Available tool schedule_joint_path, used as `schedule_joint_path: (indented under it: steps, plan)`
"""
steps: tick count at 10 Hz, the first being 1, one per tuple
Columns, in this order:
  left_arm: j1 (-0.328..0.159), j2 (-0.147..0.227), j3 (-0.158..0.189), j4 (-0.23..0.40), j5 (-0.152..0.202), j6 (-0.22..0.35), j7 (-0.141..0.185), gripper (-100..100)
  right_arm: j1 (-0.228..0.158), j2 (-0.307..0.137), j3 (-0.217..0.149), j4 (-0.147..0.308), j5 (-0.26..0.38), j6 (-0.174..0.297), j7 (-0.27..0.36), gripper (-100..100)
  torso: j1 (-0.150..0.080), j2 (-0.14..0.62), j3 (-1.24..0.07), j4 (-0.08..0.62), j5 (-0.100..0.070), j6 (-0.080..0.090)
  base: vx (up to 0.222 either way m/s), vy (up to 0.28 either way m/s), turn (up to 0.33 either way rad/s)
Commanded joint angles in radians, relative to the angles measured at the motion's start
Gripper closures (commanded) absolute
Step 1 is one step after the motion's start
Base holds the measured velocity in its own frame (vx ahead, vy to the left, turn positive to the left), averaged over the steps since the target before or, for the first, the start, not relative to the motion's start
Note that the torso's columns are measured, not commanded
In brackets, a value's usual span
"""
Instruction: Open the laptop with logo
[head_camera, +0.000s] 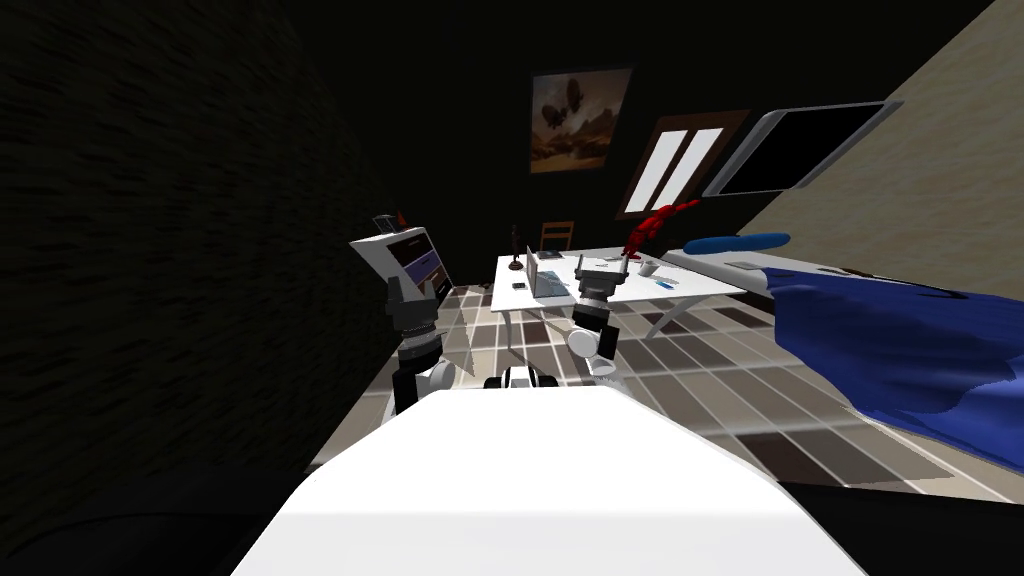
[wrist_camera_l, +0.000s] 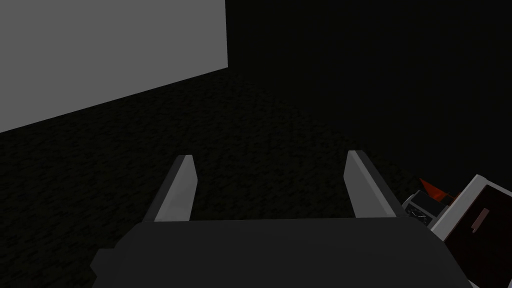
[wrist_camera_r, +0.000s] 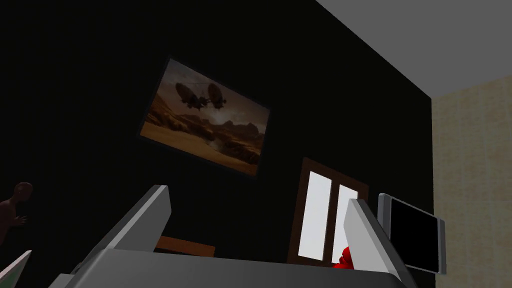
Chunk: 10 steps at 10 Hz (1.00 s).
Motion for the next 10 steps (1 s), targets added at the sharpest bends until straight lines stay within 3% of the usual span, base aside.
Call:
schedule_joint_path:
  steps: [1,4,6,7,10]
  plan:
    - [0.0,0.0,0.0,0.0,0.0,0.0,0.0,0,-0.014,-0.001,0.007,0.009,-0.068,-0.008,-0.006,-100,0.0,0.0,0.0,0.0,0.0,0.0,0.011,0.004,-0.002]
    - [0.0,0.0,0.0,0.0,0.0,0.0,0.0,0,-0.07,-0.007,0.03,0.043,-0.166,-0.031,-0.027,-100,0.0,0.001,0.0,0.0,0.0,0.0,0.018,0.005,0.028]
    - [0.0,0.0,0.0,0.0,0.0,0.0,0.0,0,-0.07,-0.007,0.03,0.043,-0.213,-0.031,-0.027,-100,0.0,0.0,0.0,0.0,0.0,0.0,0.014,0.004,0.01]
    - [0.0,0.0,0.0,0.0,0.0,0.0,0.0,0,-0.096,-0.01,0.041,0.061,-0.25,-0.042,-0.037,-100,-0.001,0.001,0.001,0.0,0.0,0.0,0.015,0.007,0.02]
    - [0.0,0.0,0.0,0.0,0.0,0.0,0.0,0,-0.122,-0.011,0.05,0.08,-0.343,-0.053,-0.048,-100,0.0,0.0,0.0,0.0,0.0,0.0,0.022,0.005,0.013]
